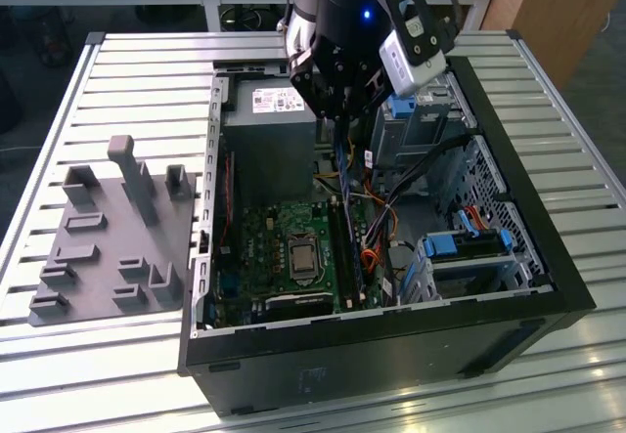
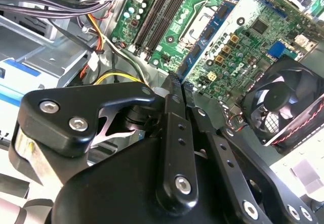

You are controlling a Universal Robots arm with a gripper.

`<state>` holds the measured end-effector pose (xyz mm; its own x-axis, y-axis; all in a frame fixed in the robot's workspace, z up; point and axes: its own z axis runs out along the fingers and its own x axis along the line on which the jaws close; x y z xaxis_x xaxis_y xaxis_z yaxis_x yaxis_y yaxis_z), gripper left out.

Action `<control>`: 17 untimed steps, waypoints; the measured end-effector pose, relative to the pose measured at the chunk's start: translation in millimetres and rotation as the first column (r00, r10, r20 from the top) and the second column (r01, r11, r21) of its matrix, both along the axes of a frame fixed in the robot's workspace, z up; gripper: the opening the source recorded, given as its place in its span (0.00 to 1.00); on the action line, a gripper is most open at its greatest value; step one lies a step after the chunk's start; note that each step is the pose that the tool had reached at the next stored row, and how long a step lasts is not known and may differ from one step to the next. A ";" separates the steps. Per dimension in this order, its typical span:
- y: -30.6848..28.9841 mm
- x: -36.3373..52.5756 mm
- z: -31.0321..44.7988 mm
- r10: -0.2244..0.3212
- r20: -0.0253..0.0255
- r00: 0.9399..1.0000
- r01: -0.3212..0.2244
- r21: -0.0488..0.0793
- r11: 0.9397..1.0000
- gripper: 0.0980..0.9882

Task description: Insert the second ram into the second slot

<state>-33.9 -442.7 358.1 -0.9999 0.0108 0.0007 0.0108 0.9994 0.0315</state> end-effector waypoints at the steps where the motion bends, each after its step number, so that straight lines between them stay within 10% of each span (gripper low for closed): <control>1: -0.4 0.0 -0.6 0.000 0.000 1.000 0.000 0.000 1.000 0.04; 17: -2.4 0.0 -10.2 -0.001 0.000 1.000 0.001 -0.005 1.000 0.04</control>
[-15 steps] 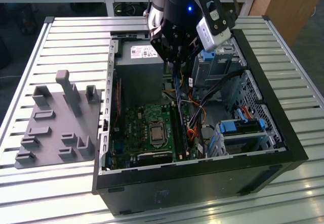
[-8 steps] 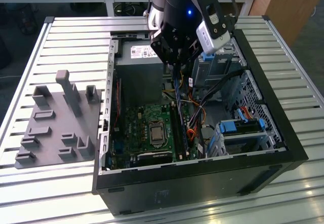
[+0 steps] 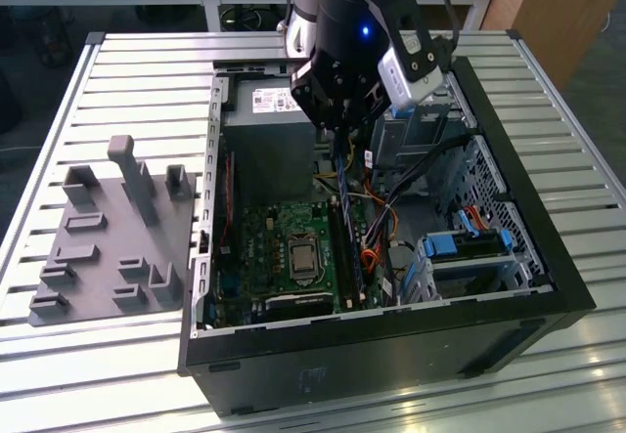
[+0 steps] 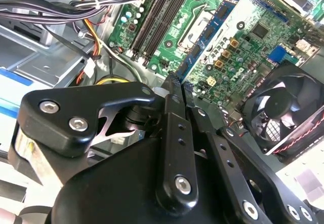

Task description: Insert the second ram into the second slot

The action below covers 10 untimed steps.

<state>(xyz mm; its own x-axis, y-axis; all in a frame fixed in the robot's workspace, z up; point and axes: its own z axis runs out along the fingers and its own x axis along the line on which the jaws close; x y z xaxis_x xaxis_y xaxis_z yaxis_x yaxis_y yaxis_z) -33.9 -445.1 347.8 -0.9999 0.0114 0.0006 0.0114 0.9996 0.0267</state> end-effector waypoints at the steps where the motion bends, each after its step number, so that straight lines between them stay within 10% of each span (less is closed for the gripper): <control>1: 0.0 0.0 -0.6 0.000 0.000 1.000 0.000 0.000 1.000 0.04; 10: 0.0 0.0 -3.3 0.000 0.000 1.000 0.000 -0.001 1.000 0.04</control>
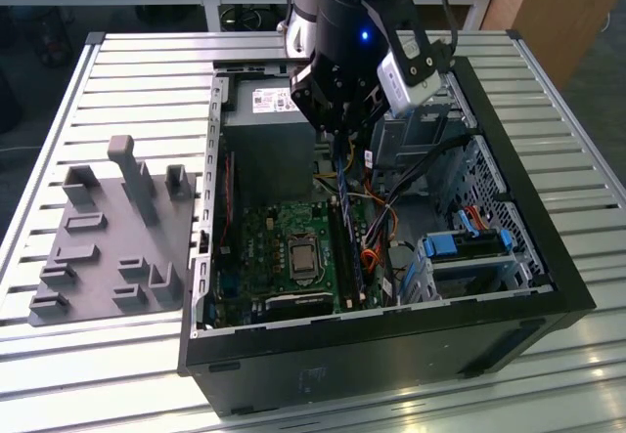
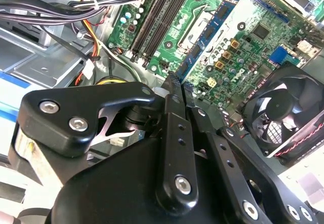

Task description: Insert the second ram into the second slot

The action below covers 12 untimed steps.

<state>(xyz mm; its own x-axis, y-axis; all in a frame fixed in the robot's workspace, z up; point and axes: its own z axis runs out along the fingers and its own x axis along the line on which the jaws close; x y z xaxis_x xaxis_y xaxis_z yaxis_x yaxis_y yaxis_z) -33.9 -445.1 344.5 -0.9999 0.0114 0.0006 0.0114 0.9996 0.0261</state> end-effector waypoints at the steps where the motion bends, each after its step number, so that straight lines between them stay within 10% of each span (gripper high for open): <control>1: 0.0 0.0 -0.1 0.000 0.000 1.000 0.000 0.000 1.000 0.04; 12: 0.0 0.0 -2.6 0.000 0.000 1.000 0.000 0.000 1.000 0.04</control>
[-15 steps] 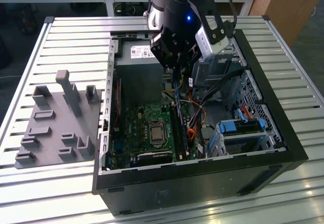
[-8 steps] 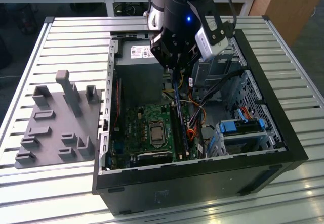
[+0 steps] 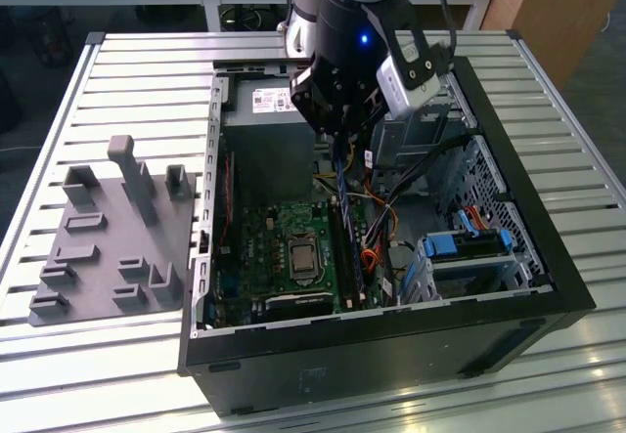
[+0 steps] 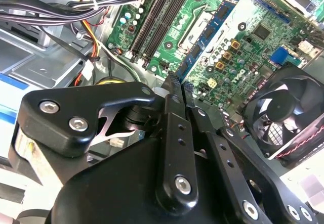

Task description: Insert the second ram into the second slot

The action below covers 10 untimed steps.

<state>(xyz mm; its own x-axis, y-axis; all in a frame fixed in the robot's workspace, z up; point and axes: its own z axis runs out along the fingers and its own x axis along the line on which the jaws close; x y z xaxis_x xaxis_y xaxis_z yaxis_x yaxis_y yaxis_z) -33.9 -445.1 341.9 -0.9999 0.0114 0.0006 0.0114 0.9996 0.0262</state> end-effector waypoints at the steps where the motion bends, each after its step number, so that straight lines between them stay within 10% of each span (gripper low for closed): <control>1: 0.0 0.0 -0.3 0.000 0.000 1.000 0.000 0.000 1.000 0.04; 10: 0.0 0.0 -2.5 0.000 0.000 1.000 0.000 0.000 1.000 0.04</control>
